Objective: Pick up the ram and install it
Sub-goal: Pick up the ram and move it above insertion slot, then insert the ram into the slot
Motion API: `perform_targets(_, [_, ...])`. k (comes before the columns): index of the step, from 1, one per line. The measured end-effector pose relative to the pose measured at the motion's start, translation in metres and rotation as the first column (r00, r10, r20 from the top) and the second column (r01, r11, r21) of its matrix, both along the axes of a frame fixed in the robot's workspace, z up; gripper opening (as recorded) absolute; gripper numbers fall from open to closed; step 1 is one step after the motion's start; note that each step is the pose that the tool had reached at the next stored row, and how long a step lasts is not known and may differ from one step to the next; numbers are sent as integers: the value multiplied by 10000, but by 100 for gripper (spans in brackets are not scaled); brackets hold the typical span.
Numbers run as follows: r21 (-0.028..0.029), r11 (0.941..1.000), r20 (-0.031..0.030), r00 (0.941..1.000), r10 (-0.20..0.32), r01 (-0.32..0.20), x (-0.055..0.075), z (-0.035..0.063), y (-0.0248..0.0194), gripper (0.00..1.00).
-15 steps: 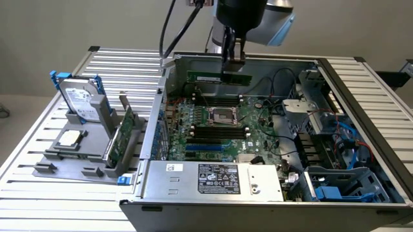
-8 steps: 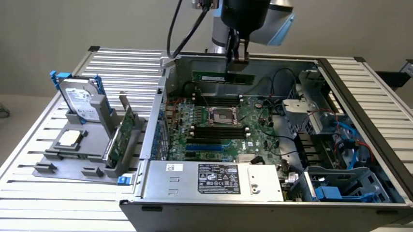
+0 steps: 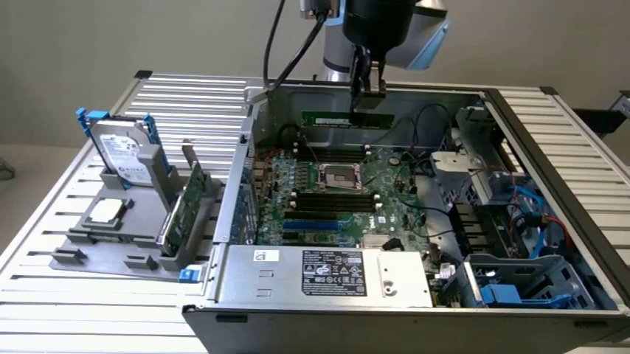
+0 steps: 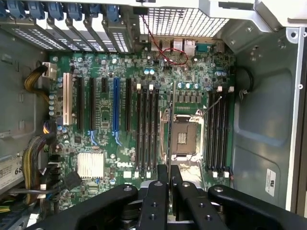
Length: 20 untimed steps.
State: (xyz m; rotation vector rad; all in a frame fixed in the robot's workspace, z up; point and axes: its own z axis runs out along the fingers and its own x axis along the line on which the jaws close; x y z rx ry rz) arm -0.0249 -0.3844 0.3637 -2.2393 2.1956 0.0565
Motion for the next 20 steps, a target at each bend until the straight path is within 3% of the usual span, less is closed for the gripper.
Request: perform_targets(20, [-13,10000,2,10000,-1,1,-4,-10,-3,14])
